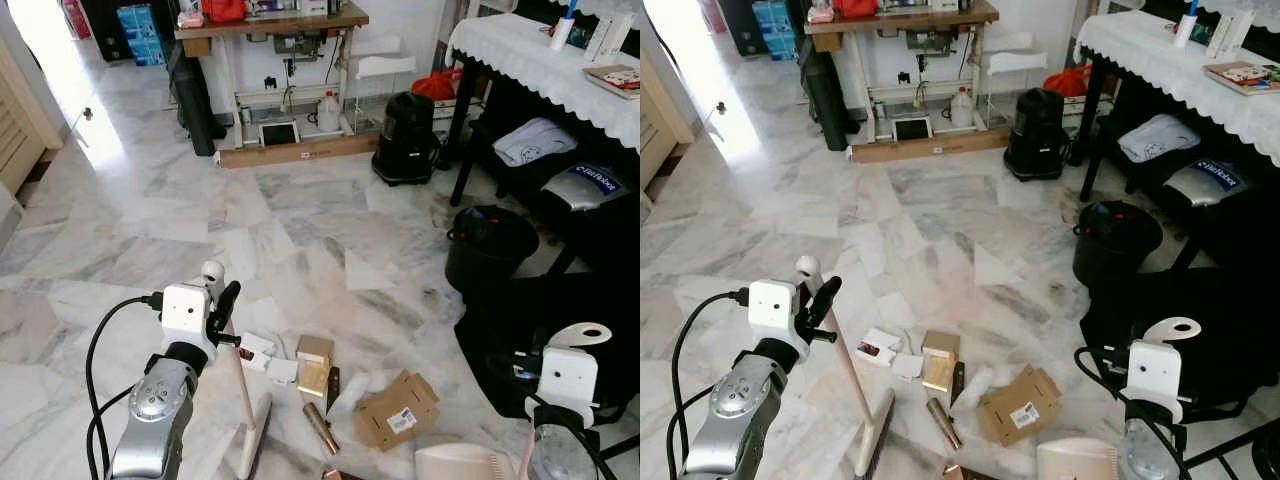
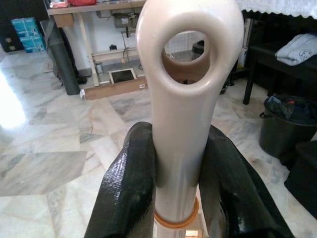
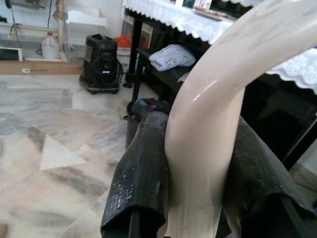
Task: Sweep floor
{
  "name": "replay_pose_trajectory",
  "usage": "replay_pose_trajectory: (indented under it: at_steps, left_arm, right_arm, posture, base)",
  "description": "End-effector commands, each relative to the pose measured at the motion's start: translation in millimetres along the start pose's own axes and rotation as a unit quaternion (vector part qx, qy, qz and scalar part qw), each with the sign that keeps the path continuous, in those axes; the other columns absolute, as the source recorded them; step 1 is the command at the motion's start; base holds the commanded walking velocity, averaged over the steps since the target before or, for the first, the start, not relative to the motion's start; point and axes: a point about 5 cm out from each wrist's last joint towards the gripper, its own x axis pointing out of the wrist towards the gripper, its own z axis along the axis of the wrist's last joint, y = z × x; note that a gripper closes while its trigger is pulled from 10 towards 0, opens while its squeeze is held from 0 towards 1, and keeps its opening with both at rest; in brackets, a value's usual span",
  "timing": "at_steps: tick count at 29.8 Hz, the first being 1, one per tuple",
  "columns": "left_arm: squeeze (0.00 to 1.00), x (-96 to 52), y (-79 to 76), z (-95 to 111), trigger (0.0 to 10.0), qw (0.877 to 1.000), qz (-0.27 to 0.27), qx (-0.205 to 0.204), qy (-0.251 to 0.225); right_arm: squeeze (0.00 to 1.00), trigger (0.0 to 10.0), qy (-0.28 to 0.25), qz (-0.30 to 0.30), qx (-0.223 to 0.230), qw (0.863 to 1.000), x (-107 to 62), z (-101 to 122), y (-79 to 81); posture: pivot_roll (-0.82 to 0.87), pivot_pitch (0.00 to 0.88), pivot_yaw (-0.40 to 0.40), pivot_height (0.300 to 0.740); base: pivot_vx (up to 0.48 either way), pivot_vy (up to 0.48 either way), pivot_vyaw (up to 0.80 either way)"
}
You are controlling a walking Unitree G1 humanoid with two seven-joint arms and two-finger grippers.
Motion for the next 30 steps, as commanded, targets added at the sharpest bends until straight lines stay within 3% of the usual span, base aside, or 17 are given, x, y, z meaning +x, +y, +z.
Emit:
replay_pose_trajectory:
  at_steps: [1, 7, 13, 17, 23, 30]
  left_arm:
    - [0.00, -0.2, 3.0, 11.6, 10.0, 1.000, 0.000, 0.002, -0.023]
    - [0.00, 0.4, 3.8, 12.9, 10.0, 1.000, -0.002, 0.005, -0.022]
    - [0.00, 0.7, -2.5, 8.8, 10.0, 0.999, -0.037, -0.003, 0.005]
    - [0.00, -2.5, -7.1, -7.0, 10.0, 0.995, -0.072, -0.036, 0.059]
    - [0.00, -1.2, -9.0, -20.3, 10.0, 0.989, -0.089, -0.052, 0.104]
    - [0.00, 9.6, -5.5, -17.5, 10.0, 0.986, -0.077, -0.101, 0.107]
  right_arm:
    - [0.00, 10.0, -0.009, 0.004, -0.002, 1.000, 2.1, 2.1, 3.2]
    - [0.00, 10.0, 0.000, 0.008, -0.004, 1.000, 1.1, -4.6, 10.9]
    - [0.00, 10.0, 0.022, 0.031, -0.012, 0.999, -1.1, -13.5, 25.3]
    - [0.00, 10.0, 0.020, 0.058, -0.026, 0.998, -4.2, -15.6, 36.7]
    - [0.00, 10.0, 0.022, 0.059, -0.023, 0.998, -5.3, -17.3, 39.3]
    - [0.00, 10.0, 0.020, 0.057, -0.027, 0.998, -6.1, -19.3, 38.5]
  posture:
    - [0.00, 0.000, 0.055, 0.740]
    - [0.00, 0.000, 0.063, 0.740]
    - [0.02, 0.000, 0.074, 0.740]
    - [0.03, 0.000, 0.072, 0.740]
    - [0.02, 0.000, 0.073, 0.740]
    - [0.02, 0.000, 0.077, 0.740]
  base:
    - [0.000, 0.000, 0.00]
    - [0.000, 0.000, 0.00]
    - [0.000, 0.000, 0.00]
    - [0.000, 0.000, 0.00]
    - [0.000, 0.000, 0.00]
    - [0.000, 0.000, 0.00]
